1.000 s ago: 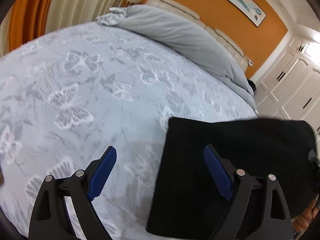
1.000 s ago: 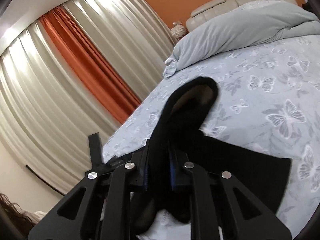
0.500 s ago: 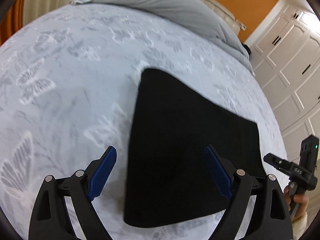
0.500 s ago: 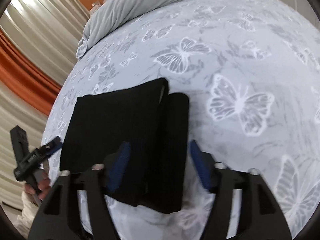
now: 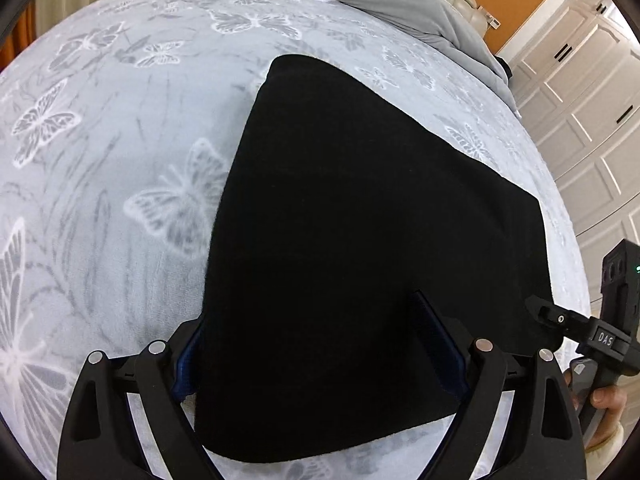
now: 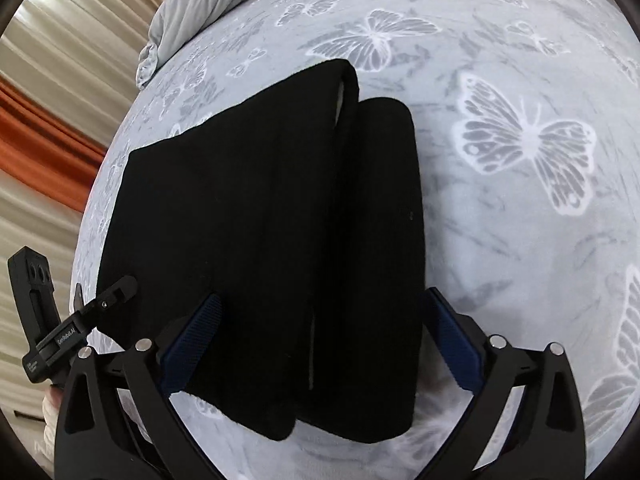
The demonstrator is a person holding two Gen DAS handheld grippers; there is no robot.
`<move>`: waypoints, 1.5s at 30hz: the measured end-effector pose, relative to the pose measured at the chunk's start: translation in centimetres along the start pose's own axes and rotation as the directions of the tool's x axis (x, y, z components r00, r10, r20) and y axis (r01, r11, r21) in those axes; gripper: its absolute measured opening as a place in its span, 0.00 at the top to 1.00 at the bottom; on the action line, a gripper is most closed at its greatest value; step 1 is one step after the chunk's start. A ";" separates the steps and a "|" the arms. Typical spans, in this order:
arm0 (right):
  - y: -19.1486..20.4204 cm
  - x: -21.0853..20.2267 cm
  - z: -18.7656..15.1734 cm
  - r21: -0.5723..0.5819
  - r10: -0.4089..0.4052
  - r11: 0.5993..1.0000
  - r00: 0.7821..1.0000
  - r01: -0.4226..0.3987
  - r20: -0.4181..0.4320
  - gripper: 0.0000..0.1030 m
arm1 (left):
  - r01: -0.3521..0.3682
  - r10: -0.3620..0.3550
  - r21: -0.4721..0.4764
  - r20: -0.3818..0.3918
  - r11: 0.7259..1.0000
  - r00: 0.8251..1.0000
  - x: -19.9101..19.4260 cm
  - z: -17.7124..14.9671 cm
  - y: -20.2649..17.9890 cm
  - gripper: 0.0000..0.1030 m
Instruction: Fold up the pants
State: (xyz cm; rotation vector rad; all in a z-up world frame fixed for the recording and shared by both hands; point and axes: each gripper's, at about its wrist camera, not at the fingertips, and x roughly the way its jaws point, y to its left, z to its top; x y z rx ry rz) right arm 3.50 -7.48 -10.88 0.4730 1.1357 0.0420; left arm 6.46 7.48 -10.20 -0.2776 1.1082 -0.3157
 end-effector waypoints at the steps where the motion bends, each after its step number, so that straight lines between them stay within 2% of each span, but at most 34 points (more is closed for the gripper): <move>1: 0.0 0.0 0.0 0.002 -0.001 1.000 1.000 0.001 0.001 0.05 | -0.004 0.004 0.001 0.003 1.000 1.000 0.0 0.0 0.0 0.14; 8: 0.0 -0.3 -0.2 -0.015 0.016 1.000 1.000 -0.016 0.013 0.06 | -0.013 0.013 0.009 0.009 1.000 1.000 -0.2 0.1 0.1 0.14; 11: 0.2 -0.5 -0.4 -0.045 0.042 0.998 0.999 -0.041 0.030 0.22 | 0.006 -0.006 0.002 0.003 1.000 1.000 -0.1 0.2 0.4 0.15; 12: 0.2 -0.6 -0.4 -0.044 0.058 0.997 0.998 -0.056 0.034 0.36 | 0.021 -0.021 -0.005 -0.001 1.000 1.000 -0.1 -0.2 0.5 0.18; 13: 0.1 -0.9 -0.4 -0.041 0.078 0.996 0.996 -0.076 0.037 0.49 | 0.049 -0.049 -0.020 -0.001 0.999 0.999 -0.3 -0.1 0.8 0.29; 14: 0.0 -1.1 -0.3 -0.039 0.098 0.995 0.994 -0.097 0.038 0.55 | 0.063 -0.063 -0.029 0.000 0.998 0.998 -0.5 0.0 1.1 0.41; 15: 0.1 -1.7 -0.2 -0.045 0.116 0.992 0.992 -0.114 0.043 0.59 | 0.078 -0.078 -0.033 0.000 0.996 0.997 -0.8 0.1 1.3 0.47; 16: 0.5 -2.4 -0.2 -0.062 0.130 0.990 0.990 -0.127 0.051 0.61 | 0.092 -0.092 -0.037 0.005 0.995 0.996 -1.3 0.3 1.5 0.61; 17: 0.8 -3.1 -0.2 -0.076 0.151 0.986 0.987 -0.147 0.055 0.61 | 0.122 -0.122 -0.049 0.002 0.991 0.993 -2.1 0.5 1.7 0.67; 19: 1.5 -5.3 -0.5 -0.102 0.218 0.972 0.973 -0.210 0.071 0.62 | 0.184 -0.184 -0.072 0.005 0.980 0.983 -3.8 0.9 2.1 0.70; 21: 1.9 -7.0 -1.7 -0.161 0.231 0.962 0.972 -0.220 0.049 0.60 | 0.242 -0.243 -0.080 -0.001 0.967 0.970 -6.1 1.0 2.2 0.70; 22: 1.8 -7.1 -2.3 -0.190 0.197 0.963 0.980 -0.189 0.027 0.53 | 0.248 -0.250 -0.076 -0.010 0.966 0.968 -6.9 0.8 2.3 0.69; 23: 1.6 -6.9 -2.6 -0.205 0.151 0.968 0.988 -0.143 0.022 0.50 | 0.245 -0.248 -0.069 -0.032 0.967 0.968 -7.3 0.3 2.4 0.66; 24: 0.8 -6.4 -3.2 -0.201 0.067 0.978 0.997 -0.060 0.028 0.44 | 0.239 -0.243 -0.067 -0.060 0.969 0.968 -7.1 -0.2 2.5 0.63; 25: -0.2 -6.0 -3.6 -0.168 -0.016 0.986 0.999 0.022 0.037 0.40 | 0.217 -0.222 -0.066 -0.092 0.974 0.971 -6.6 -0.9 2.8 0.60; 26: -1.1 -6.0 -3.6 -0.136 -0.046 0.989 0.998 0.051 0.044 0.40 | 0.175 -0.183 -0.073 -0.115 0.982 0.976 -5.9 -1.8 3.0 0.59; 27: -1.7 -6.4 -3.4 -0.113 -0.027 0.993 0.998 0.033 0.057 0.40 | 0.135 -0.143 -0.076 -0.118 0.988 0.983 -5.5 -2.4 3.2 0.58; 29: -2.4 -7.7 -2.9 -0.073 0.044 0.997 0.993 -0.036 0.109 0.38 | 0.118 -0.122 -0.047 -0.080 0.992 0.989 -6.1 -2.6 2.8 0.57; 31: -2.1 -8.5 -2.3 -0.074 0.089 0.994 0.984 -0.078 0.154 0.16 | 0.122 -0.122 -0.010 -0.024 0.993 0.992 -7.3 -2.3 1.8 0.52; 33: -0.7 -7.2 -1.4 -0.121 0.099 0.989 0.987 -0.084 0.124 0.17 | 0.140 -0.140 0.040 0.018 0.989 0.990 -8.1 -2.5 0.4 0.35; 34: 0.0 -6.0 -1.1 -0.141 0.101 0.986 0.991 -0.087 0.091 0.30 | 0.150 -0.152 0.068 0.025 0.986 0.988 -8.2 -2.6 -0.7 0.27; 35: 0.6 -5.1 -1.2 -0.145 0.097 0.986 0.993 -0.086 0.066 0.37 | 0.133 -0.137 0.089 0.043 0.987 0.990 -8.3 -2.6 -1.7 0.27; 36: 0.7 -3.9 -1.2 -0.140 0.083 0.987 0.996 -0.079 0.024 0.36 | 0.111 -0.118 0.111 0.058 0.988 0.991 -8.5 -2.7 -2.2 0.27; 37: 0.6 -3.3 -1.4 -0.132 0.057 0.990 0.998 -0.054 0.017 0.37 | 0.074 -0.088 0.144 0.091 0.987 0.992 -8.9 -3.0 -2.9 0.27; 39: 1.1 -3.0 -1.2 -0.121 0.050 0.991 0.999 -0.048 0.011 0.37 | 0.056 -0.077 0.149 0.138 0.987 0.987 -9.8 -3.1 -3.0 0.27; 41: 1.0 -3.5 -1.3 -0.118 0.074 0.990 0.997 -0.074 0.001 0.37 | -0.011 -0.018 0.113 0.250 0.993 0.968 -11.3 -2.1 -2.1 0.25; 42: 0.8 -3.6 -1.7 -0.111 0.094 0.989 0.995 -0.095 -0.012 0.36 | -0.063 0.027 0.098 0.334 0.993 0.942 -12.6 -2.1 -1.5 0.24; 43: 1.0 -3.5 -1.9 -0.113 0.107 0.988 0.994 -0.108 -0.016 0.36 | -0.107 0.064 0.091 0.385 0.990 0.921 -13.2 -1.9 -1.1 0.18; 44: 0.8 -3.7 -2.3 -0.135 0.104 0.985 0.994 -0.105 -0.012 0.36 | -0.178 0.125 0.080 0.442 0.981 0.888 -13.9 -1.9 -0.7 0.16; 45: 1.0 -3.6 -2.5 -0.161 0.094 0.982 0.995 -0.095 -0.013 0.41 | -0.214 0.156 0.075 0.465 0.974 0.872 -14.1 -1.8 -0.2 0.16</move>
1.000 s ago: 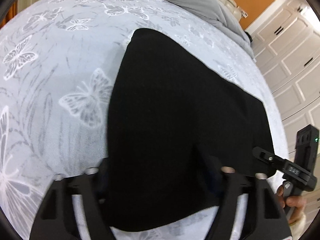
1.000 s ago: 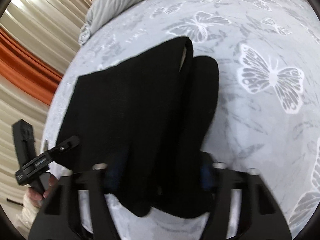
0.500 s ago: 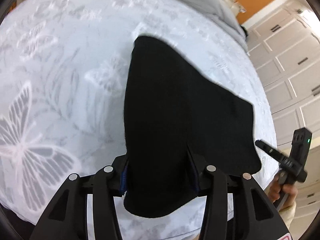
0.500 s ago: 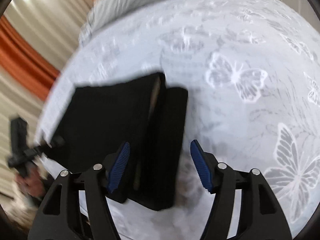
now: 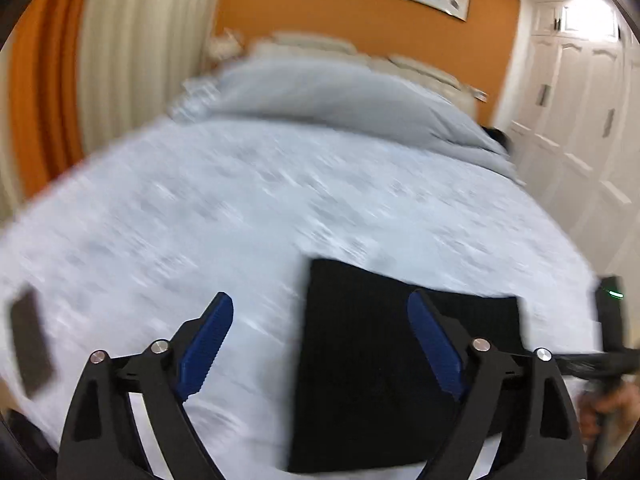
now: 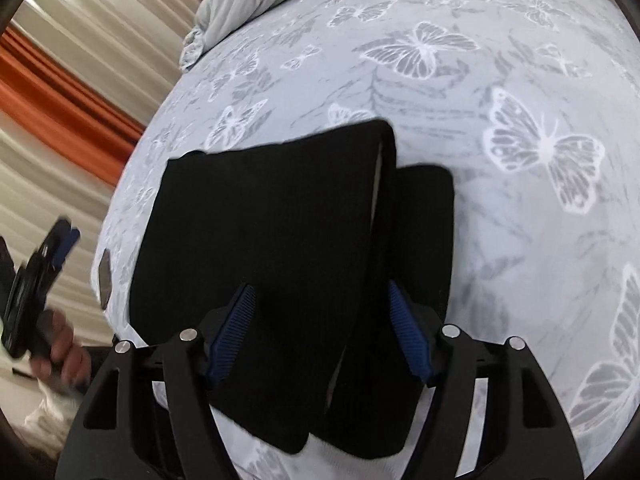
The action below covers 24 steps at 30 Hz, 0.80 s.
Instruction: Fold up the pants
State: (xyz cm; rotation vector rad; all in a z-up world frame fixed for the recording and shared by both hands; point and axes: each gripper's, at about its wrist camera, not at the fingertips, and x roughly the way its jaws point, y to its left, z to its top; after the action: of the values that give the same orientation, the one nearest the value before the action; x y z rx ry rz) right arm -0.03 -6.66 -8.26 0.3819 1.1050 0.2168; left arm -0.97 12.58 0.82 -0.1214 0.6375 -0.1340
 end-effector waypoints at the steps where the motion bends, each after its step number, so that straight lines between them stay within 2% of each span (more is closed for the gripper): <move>1: 0.3 0.2 0.0 -0.011 0.003 1.000 1.000 -0.003 -0.004 0.61 | -0.026 0.026 0.004 0.012 1.000 1.000 0.2 0.2 0.1 0.16; 2: 0.5 0.4 0.0 -0.004 0.014 1.000 1.000 -0.014 -0.006 0.68 | -0.035 0.035 -0.009 0.010 0.999 0.999 0.3 0.1 0.6 0.16; 3: 0.8 0.5 0.4 -0.007 0.027 1.000 1.000 -0.027 -0.006 0.80 | -0.029 0.029 -0.021 -0.001 0.999 1.000 0.7 0.3 0.9 0.16; 4: 1.6 0.4 0.7 -0.018 0.031 0.999 0.999 -0.031 0.009 0.83 | -0.017 0.015 -0.049 -0.026 0.999 1.000 1.2 0.3 1.3 0.16; 5: 2.2 0.0 1.1 -0.030 0.035 0.999 0.999 -0.035 0.024 0.84 | -0.011 0.009 -0.073 -0.038 0.997 0.999 1.4 0.4 1.7 0.16; 8: 6.4 -1.8 3.0 -0.057 0.159 0.986 0.984 -0.155 0.081 0.84 | -0.035 0.031 -0.130 -0.030 0.991 0.999 1.7 1.0 2.8 0.16; 11: 11.5 -3.2 5.0 -0.111 0.263 0.961 0.961 -0.253 0.083 0.84 | -0.080 0.084 -0.172 0.019 0.982 0.996 1.2 2.4 4.3 0.16; 12: 14.7 -3.7 6.0 -0.158 0.293 0.947 0.954 -0.280 0.070 0.84 | -0.096 0.104 -0.192 0.031 0.977 0.994 1.0 2.8 5.0 0.16; 16: 23.6 -4.4 8.7 -0.268 0.352 0.904 0.936 -0.332 0.025 0.84 | -0.127 0.140 -0.311 0.022 0.942 0.990 0.5 3.9 9.4 0.16; 20: 31.3 -4.3 10.8 -0.317 0.395 0.871 0.918 -0.375 -0.001 0.84 | -0.181 0.195 -0.432 -0.013 0.884 0.981 -0.3 4.1 14.7 0.16; 22: 33.5 -3.5 11.3 -0.319 0.413 0.860 0.911 -0.397 -0.019 0.84 | -0.217 0.235 -0.454 -0.018 0.864 0.972 -0.9 4.1 16.2 0.16; 24: 34.5 -2.7 11.3 -0.327 0.391 0.867 0.920 -0.376 -0.022 0.84 | -0.248 0.267 -0.469 -0.026 0.848 0.963 -1.4 3.9 17.7 0.16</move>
State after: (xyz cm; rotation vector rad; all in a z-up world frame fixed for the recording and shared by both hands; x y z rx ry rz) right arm 9.58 21.73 12.31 0.3038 0.9185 0.7337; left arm 1.79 30.46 2.01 -0.5044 0.6301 0.2892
